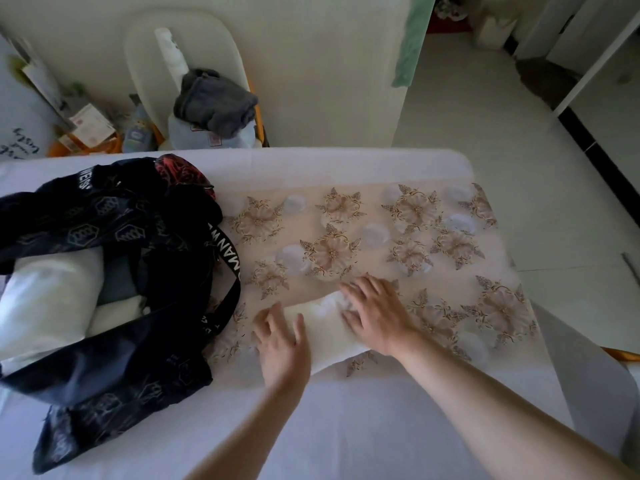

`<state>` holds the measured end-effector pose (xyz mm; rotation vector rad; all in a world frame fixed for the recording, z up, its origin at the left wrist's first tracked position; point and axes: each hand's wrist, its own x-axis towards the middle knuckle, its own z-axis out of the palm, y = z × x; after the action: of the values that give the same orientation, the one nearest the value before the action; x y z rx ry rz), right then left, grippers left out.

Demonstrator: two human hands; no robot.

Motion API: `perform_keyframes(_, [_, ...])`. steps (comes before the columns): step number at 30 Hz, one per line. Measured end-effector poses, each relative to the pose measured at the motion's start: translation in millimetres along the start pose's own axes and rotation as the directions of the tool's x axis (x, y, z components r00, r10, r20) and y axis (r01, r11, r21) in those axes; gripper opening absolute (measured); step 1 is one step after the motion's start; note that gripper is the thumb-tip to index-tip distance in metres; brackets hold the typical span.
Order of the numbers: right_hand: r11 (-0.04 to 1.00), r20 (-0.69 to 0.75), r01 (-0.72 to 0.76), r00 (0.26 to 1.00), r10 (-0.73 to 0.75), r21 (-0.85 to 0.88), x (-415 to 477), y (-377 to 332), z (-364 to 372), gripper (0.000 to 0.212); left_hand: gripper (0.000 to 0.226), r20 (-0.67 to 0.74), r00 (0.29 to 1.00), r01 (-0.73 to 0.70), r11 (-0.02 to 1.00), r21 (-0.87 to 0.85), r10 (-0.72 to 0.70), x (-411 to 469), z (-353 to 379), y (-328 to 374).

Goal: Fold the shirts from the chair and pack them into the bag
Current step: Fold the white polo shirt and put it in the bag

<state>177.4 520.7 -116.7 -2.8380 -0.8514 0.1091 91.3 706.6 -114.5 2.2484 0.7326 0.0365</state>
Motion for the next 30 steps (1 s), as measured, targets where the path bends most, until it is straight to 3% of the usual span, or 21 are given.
perform_keyframes(2, [0.997, -0.102, 0.031, 0.994, -0.023, 0.072, 3, -1, -2, 0.041, 0.044, 0.093, 0.988, 0.143, 0.969, -0.199, -0.126, 6, -6, 7])
perform_keyframes(6, [0.964, -0.29, 0.111, 0.956, -0.038, 0.24, 5, -6, -2, 0.017, 0.036, 0.208, 0.971, 0.178, 0.935, -0.306, -0.117, 22, -20, 17])
perform_keyframes(10, [0.952, -0.346, 0.045, 0.936, 0.066, 0.303, 7, -12, -1, 0.014, 0.039, 0.3, 0.954, 0.095, 0.952, -0.292, -0.003, 36, -26, 14])
perform_keyframes(13, [0.993, -0.369, -0.029, 0.927, 0.071, 0.118, 9, -11, 1, 0.007, 0.027, 0.272, 0.962, 0.06, 0.978, -0.2, -0.003, 42, -23, 13])
perform_keyframes(16, [0.998, -0.275, -0.017, 0.962, 0.0, -0.058, 7, -12, -3, 0.029, 0.024, 0.256, 0.967, 0.025, 0.991, -0.131, 0.01, 42, -15, 17])
perform_keyframes(19, [0.993, -0.085, 0.114, 0.989, -0.117, -0.039, 2, -21, -4, 0.043, 0.047, 0.156, 0.931, -0.342, 0.938, 0.05, 0.331, 31, -5, 24])
perform_keyframes(21, [0.995, 0.041, 0.101, 0.994, -0.1, -0.026, -2, -22, 2, 0.051, 0.058, 0.245, 0.861, -0.498, 0.836, 0.23, 0.445, 24, 2, 24])
perform_keyframes(23, [0.999, 0.107, 0.037, 0.994, -0.037, 0.003, -6, -17, 9, 0.054, 0.067, 0.401, 0.813, -0.558, 0.761, 0.33, 0.422, 18, 7, 12])
perform_keyframes(27, [1.0, 0.161, -0.024, 0.987, 0.025, -0.012, -5, -14, 15, 0.058, 0.069, 0.474, 0.805, -0.528, 0.796, 0.297, 0.357, 19, 10, -4])
perform_keyframes(30, [0.998, 0.166, -0.057, 0.985, 0.055, 0.006, -6, -16, 15, 0.058, 0.077, 0.414, 0.889, -0.331, 0.898, 0.29, 0.194, 19, 8, 10])
